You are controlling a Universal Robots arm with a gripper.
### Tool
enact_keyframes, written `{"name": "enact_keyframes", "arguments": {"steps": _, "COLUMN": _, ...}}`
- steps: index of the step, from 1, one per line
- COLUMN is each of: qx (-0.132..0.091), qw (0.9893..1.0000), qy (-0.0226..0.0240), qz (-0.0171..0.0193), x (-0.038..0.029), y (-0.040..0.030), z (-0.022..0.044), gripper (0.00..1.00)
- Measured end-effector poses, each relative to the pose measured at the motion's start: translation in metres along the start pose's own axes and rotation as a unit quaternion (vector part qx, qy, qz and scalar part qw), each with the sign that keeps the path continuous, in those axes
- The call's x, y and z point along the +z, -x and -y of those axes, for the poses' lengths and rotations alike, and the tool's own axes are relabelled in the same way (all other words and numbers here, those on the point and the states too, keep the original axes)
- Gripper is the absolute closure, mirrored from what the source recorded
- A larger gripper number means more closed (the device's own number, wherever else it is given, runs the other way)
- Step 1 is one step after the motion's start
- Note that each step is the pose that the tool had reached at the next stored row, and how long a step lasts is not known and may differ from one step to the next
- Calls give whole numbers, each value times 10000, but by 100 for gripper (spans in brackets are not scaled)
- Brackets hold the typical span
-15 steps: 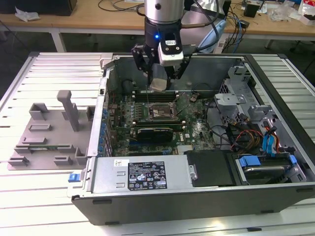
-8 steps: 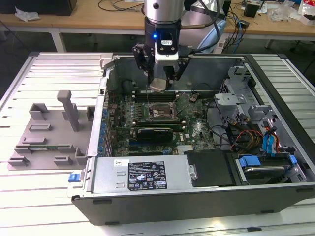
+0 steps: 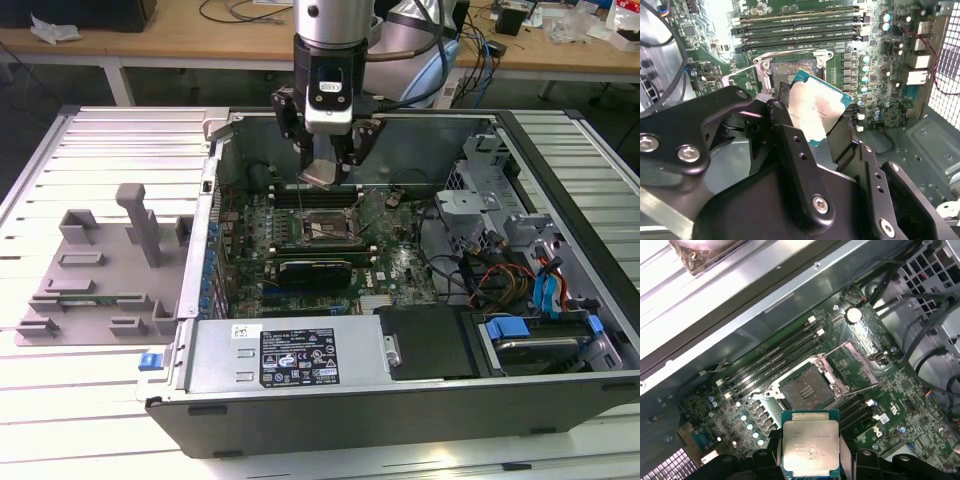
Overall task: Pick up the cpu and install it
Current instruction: 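Place the cpu into insertion slot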
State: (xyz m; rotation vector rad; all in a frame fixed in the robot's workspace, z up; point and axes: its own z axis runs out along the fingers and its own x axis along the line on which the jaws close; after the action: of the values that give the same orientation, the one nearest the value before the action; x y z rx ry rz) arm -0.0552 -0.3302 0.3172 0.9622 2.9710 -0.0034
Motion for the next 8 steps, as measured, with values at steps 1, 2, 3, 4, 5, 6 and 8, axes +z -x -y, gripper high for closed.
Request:
{"name": "enact_keyframes", "arguments": {"steps": 1, "qx": 51, "qw": 10000, "qy": -1, "qz": 0, "x": 0, "y": 0, "z": 0, "gripper": 45}}
{"name": "enact_keyframes", "arguments": {"steps": 2, "qx": 101, "qw": 9999, "qy": -2, "qz": 1, "x": 0, "y": 0, "z": 0, "gripper": 45}}
{"name": "enact_keyframes", "arguments": {"steps": 3, "qx": 152, "qw": 9999, "qy": -3, "qz": 1, "x": 0, "y": 0, "z": 0, "gripper": 45}}
{"name": "enact_keyframes", "arguments": {"steps": 4, "qx": 232, "qw": 9997, "qy": -4, "qz": 1, "x": 0, "y": 0, "z": 0, "gripper": 45}}
{"name": "enact_keyframes", "arguments": {"steps": 5, "qx": 311, "qw": 9995, "qy": -6, "qz": 1, "x": 0, "y": 0, "z": 0, "gripper": 45}}
{"name": "enact_keyframes", "arguments": {"steps": 6, "qx": 365, "qw": 9993, "qy": -7, "qz": 2, "x": 0, "y": 0, "z": 0, "gripper": 45}}
{"name": "enact_keyframes", "arguments": {"steps": 8, "qx": 640, "qw": 9979, "qy": -12, "qz": 2, "x": 0, "y": 0, "z": 0, "gripper": 45}}
